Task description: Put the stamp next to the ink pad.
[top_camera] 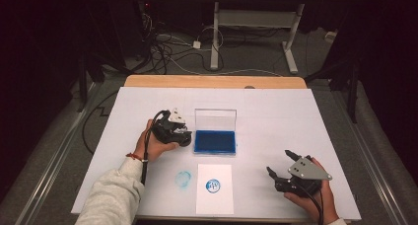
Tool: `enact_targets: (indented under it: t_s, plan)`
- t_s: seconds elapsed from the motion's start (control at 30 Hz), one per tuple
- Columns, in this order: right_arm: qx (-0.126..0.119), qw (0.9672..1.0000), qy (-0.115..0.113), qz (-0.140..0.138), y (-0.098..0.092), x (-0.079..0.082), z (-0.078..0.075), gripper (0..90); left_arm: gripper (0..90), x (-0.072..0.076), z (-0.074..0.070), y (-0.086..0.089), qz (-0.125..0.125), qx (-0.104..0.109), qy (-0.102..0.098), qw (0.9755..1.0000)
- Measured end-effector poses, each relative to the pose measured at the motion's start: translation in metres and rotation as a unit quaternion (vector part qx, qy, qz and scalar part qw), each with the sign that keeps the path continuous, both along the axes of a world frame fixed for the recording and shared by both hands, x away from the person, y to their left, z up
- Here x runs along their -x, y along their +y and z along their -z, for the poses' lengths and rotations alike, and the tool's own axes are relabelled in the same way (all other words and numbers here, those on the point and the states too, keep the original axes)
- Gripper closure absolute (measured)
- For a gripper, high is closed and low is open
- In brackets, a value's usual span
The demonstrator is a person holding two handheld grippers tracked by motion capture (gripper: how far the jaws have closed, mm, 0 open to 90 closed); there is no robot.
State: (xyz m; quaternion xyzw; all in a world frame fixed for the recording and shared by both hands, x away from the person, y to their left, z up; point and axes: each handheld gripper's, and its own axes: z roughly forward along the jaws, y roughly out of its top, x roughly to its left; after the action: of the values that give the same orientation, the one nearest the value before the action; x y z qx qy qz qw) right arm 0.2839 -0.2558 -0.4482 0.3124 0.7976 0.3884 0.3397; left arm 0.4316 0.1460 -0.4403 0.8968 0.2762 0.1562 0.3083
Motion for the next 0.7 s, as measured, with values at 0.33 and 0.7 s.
enact_targets:
  t_s: [0.33, 0.7]
  plan:
    - [0.0, 1.0, -0.002, -0.003, 0.001, 0.0, 0.0, 22.5, 48.3, 0.0, -0.001, 0.002, -0.007, 0.006, -0.004, 1.0]
    - [0.0, 1.0, -0.001, -0.004, 0.001, 0.0, 0.0, 22.5, 37.1, 0.006, -0.01, 0.003, 0.001, 0.027, -0.027, 0.9993]
